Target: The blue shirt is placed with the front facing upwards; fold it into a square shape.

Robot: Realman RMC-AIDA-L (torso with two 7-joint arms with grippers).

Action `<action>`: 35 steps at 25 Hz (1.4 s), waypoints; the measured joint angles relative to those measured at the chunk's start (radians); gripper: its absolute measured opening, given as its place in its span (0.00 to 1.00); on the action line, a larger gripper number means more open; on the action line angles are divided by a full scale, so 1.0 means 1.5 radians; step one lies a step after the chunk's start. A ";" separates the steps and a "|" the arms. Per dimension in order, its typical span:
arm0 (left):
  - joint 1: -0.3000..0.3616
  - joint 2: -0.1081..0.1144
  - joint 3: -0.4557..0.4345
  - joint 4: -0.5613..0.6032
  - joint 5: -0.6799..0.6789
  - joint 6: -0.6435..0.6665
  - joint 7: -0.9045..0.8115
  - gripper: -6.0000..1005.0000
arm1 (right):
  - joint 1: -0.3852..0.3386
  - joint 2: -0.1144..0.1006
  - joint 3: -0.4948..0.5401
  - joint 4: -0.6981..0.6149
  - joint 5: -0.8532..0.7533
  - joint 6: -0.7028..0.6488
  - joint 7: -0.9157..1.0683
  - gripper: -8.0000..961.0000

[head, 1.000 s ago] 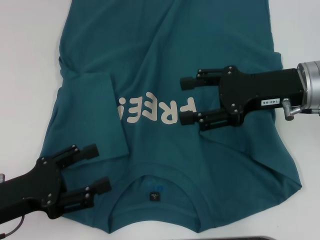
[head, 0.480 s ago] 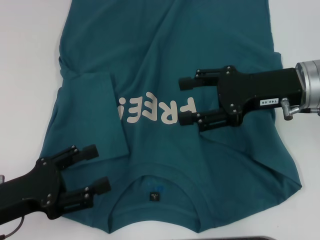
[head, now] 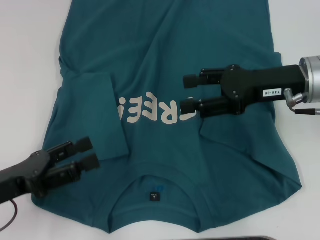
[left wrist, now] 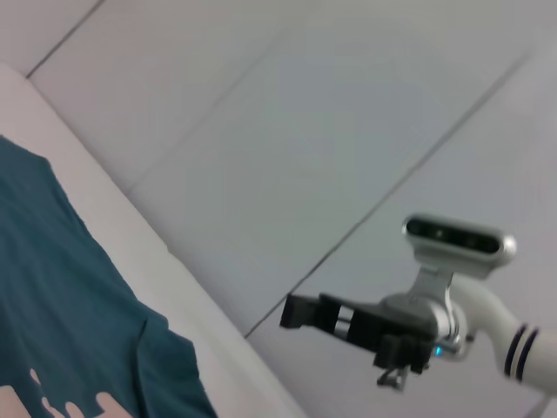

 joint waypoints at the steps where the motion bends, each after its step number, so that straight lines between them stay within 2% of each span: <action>1: 0.000 0.000 -0.001 0.000 -0.003 0.001 -0.017 0.87 | 0.001 0.000 -0.001 0.000 -0.001 0.004 0.018 0.89; 5: -0.008 0.002 -0.005 0.001 -0.007 -0.001 -0.107 0.87 | 0.007 -0.005 -0.002 -0.009 -0.010 0.009 0.094 0.89; 9: -0.020 0.010 -0.011 -0.001 -0.008 0.000 -0.199 0.87 | 0.015 -0.013 -0.002 -0.015 -0.016 0.025 0.165 0.89; 14: -0.026 0.020 -0.011 -0.001 -0.006 -0.003 -0.281 0.87 | 0.019 -0.016 -0.002 -0.018 -0.033 0.032 0.216 0.89; 18: -0.020 0.039 -0.008 -0.001 0.003 -0.019 -0.353 0.87 | 0.021 -0.016 -0.002 -0.018 -0.040 0.036 0.231 0.89; 23: -0.002 0.060 -0.011 -0.004 0.017 -0.044 -0.408 0.87 | 0.023 -0.016 0.002 -0.013 -0.040 0.043 0.233 0.89; 28: 0.003 0.066 -0.011 -0.007 0.068 -0.076 -0.442 0.87 | 0.023 -0.015 0.002 -0.011 -0.040 0.055 0.243 0.89; 35: 0.003 0.076 -0.009 -0.012 0.096 -0.082 -0.462 0.87 | 0.034 -0.011 -0.002 -0.011 -0.040 0.064 0.262 0.89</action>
